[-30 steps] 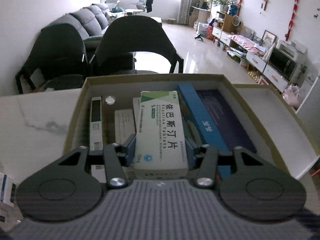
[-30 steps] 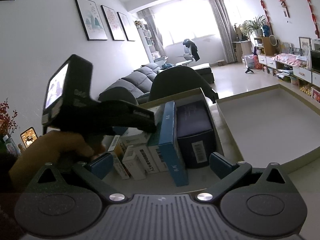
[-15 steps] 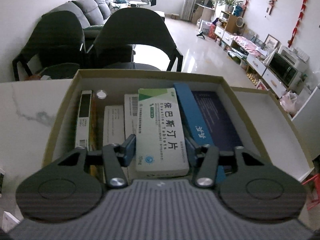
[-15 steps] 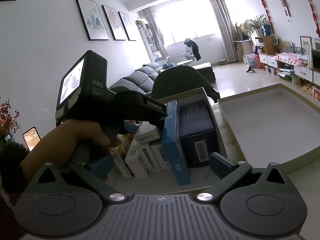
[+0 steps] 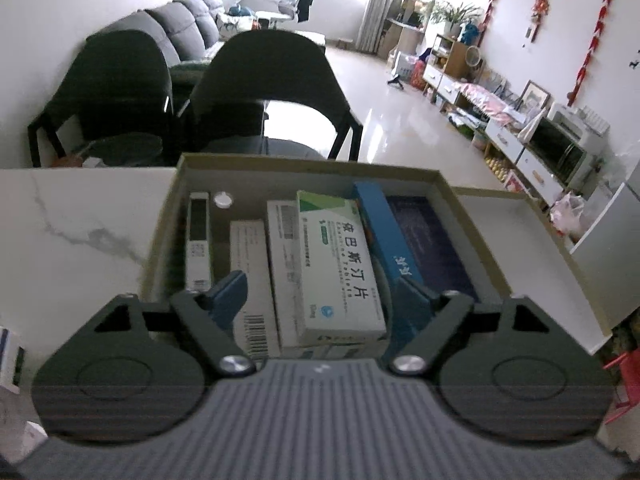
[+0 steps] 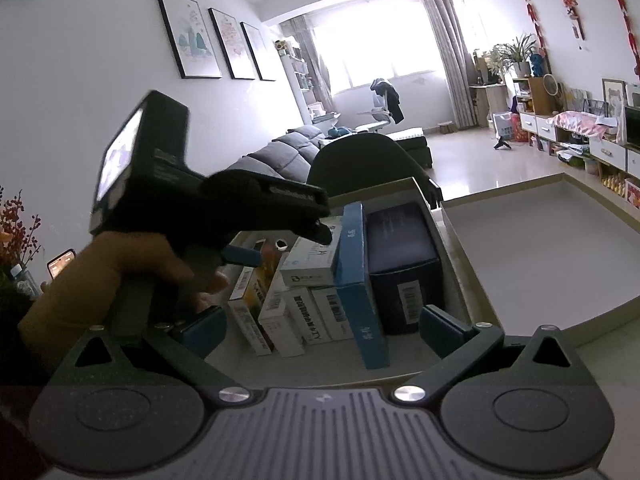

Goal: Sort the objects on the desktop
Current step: 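Open the left gripper to release the Ebastine box and withdraw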

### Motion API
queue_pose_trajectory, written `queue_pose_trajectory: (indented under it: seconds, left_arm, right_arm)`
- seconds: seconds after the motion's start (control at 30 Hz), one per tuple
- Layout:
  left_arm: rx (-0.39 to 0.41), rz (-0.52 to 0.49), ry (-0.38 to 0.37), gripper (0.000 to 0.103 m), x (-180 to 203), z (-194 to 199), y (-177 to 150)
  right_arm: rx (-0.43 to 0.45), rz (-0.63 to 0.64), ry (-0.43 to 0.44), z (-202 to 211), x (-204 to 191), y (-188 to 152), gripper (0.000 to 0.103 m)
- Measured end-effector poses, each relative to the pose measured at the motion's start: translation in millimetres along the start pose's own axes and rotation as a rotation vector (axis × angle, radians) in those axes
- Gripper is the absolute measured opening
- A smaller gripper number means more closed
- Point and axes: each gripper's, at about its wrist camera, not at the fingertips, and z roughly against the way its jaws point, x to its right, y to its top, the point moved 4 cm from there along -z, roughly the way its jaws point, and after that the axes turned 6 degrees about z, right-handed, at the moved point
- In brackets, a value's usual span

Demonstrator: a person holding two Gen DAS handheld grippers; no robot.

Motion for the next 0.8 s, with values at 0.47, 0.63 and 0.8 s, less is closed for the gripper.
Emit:
queue_pose_trajectory:
  seconds: [0.47,0.63,0.8]
  left_arm:
    - [0.107,0.029,-0.012,0.09,-33,60,-8]
    - [0.127,0.059,-0.003,0.09,-53,72,-13]
    - [0.153,0.083,0.03,0.093,-73,84,-19]
  right_arm:
    - [0.014,0.046,0.009,14,-26,2,0.103]
    - [0.014,0.065,0.017,16,-37,1,0.103]
    - [0.012,0.086,0.032,16,-49,0,0.103]
